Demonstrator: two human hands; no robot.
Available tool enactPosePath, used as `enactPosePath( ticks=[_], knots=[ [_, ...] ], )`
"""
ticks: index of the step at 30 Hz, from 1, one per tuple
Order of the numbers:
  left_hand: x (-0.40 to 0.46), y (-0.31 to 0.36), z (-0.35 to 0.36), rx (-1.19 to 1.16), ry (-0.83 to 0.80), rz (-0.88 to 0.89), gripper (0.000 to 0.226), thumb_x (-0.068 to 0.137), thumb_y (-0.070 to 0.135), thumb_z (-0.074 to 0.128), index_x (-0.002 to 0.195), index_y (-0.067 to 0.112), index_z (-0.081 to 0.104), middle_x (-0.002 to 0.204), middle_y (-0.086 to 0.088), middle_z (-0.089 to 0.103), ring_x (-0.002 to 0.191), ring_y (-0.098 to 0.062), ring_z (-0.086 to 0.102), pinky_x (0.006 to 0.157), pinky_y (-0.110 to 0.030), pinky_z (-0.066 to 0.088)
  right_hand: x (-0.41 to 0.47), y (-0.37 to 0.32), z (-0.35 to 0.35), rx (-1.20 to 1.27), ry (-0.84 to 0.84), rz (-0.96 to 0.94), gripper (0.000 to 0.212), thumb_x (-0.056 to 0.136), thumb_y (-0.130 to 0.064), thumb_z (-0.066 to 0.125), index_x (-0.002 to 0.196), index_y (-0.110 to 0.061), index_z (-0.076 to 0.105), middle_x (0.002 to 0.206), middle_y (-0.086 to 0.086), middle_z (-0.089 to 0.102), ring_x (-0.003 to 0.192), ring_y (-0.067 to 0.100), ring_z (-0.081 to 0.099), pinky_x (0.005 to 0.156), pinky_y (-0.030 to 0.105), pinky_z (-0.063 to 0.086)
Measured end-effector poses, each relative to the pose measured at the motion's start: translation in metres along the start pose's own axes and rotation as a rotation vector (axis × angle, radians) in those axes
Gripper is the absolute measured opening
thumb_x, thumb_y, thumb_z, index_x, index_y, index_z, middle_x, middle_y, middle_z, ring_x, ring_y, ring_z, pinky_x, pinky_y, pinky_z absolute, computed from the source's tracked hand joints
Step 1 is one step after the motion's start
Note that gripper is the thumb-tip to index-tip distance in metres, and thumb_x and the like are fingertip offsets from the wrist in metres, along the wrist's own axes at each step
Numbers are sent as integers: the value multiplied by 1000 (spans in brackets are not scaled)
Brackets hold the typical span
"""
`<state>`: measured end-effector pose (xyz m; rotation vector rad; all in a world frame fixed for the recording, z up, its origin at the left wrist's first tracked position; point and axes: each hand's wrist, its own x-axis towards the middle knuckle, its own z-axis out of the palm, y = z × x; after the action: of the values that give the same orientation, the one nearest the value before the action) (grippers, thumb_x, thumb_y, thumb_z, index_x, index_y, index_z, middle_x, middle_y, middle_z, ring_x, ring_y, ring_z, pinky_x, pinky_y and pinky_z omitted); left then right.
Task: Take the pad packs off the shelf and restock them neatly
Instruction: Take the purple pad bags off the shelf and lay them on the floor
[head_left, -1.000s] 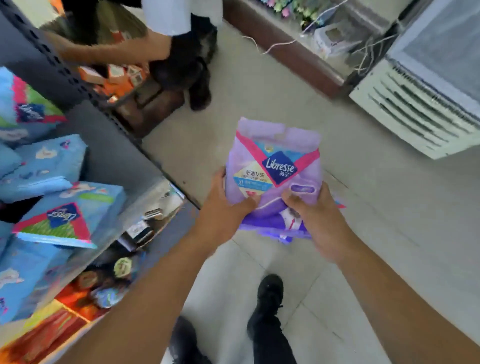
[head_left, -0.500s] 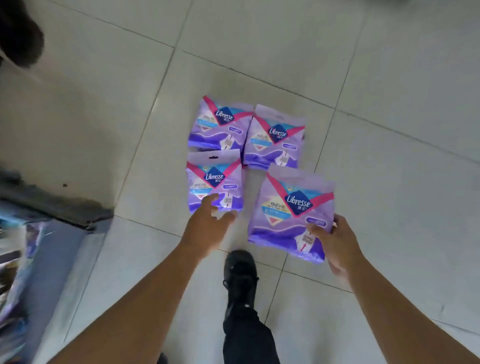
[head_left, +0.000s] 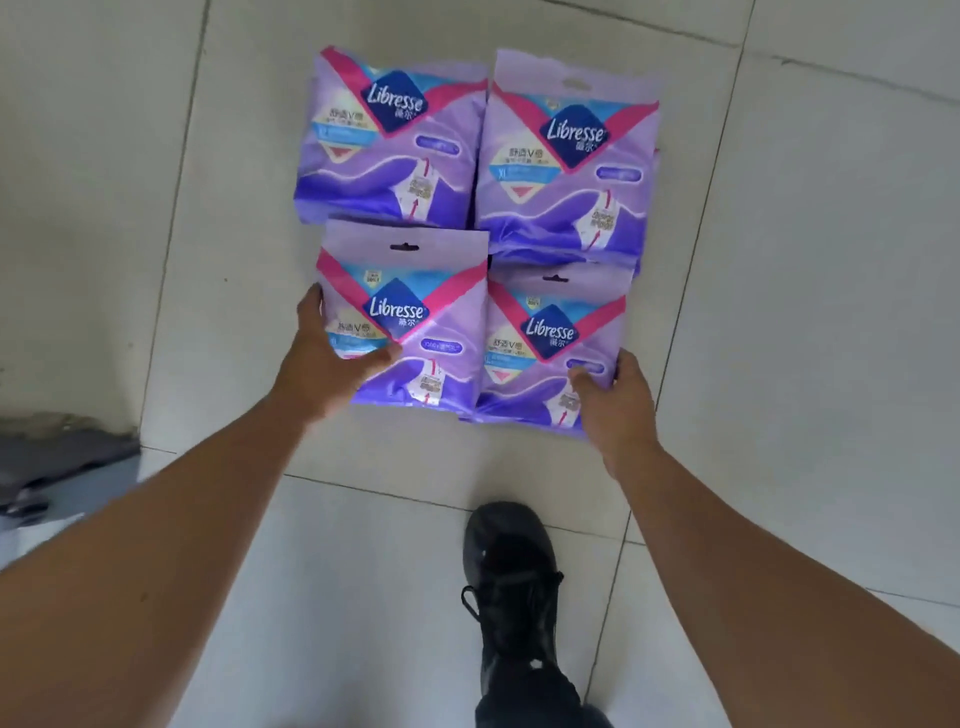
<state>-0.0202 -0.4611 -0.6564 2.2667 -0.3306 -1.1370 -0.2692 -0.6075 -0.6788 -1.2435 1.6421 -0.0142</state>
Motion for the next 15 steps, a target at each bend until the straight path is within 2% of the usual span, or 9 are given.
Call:
enactPosePath(
  ticks=[2,6,9,12,13,15],
  knots=[
    [4,-7,-7,39,-28,19,103,65,29,89,145,17,25,131,7,51,114,-9,57,93,-24,45,0,2,3,-70,21,-14,39,90,-30,67,121,-13,53,118,8,63,106,26,63,90,40,55],
    [4,-12,-15,113,-15,10,98,71,28,86,146,20,23,131,6,47,114,-10,54,95,-29,45,-4,0,3,-119,28,-24,45,91,-29,66,129,-13,47,126,5,59,113,23,59,82,27,49],
    [-4,0,-16,86,-20,-29,106,71,34,85,150,20,16,135,1,51,115,-15,57,93,-30,46,-15,-14,-1,-265,78,-70,57,92,-31,65,138,-10,39,134,10,52,123,27,53,90,32,47],
    [-37,23,-29,167,67,-6,99,81,36,76,154,17,11,150,-7,37,134,-23,42,103,-34,38,-53,-42,-15,-494,110,-294,57,91,-34,65,138,-12,40,136,10,50,126,23,49,94,37,49],
    [-57,34,-38,240,107,55,90,85,37,71,153,17,16,153,-8,33,138,-24,37,107,-36,34,-72,-55,-21,-577,84,-398,53,92,-35,64,135,-13,43,134,9,51,124,22,49,93,37,51],
    [-99,57,-62,378,166,165,73,90,38,63,150,19,27,151,-7,35,137,-26,36,106,-40,35,-117,-88,-33,-734,51,-600,48,93,-36,60,133,-13,46,133,9,53,121,25,51,90,42,53]
  ],
)
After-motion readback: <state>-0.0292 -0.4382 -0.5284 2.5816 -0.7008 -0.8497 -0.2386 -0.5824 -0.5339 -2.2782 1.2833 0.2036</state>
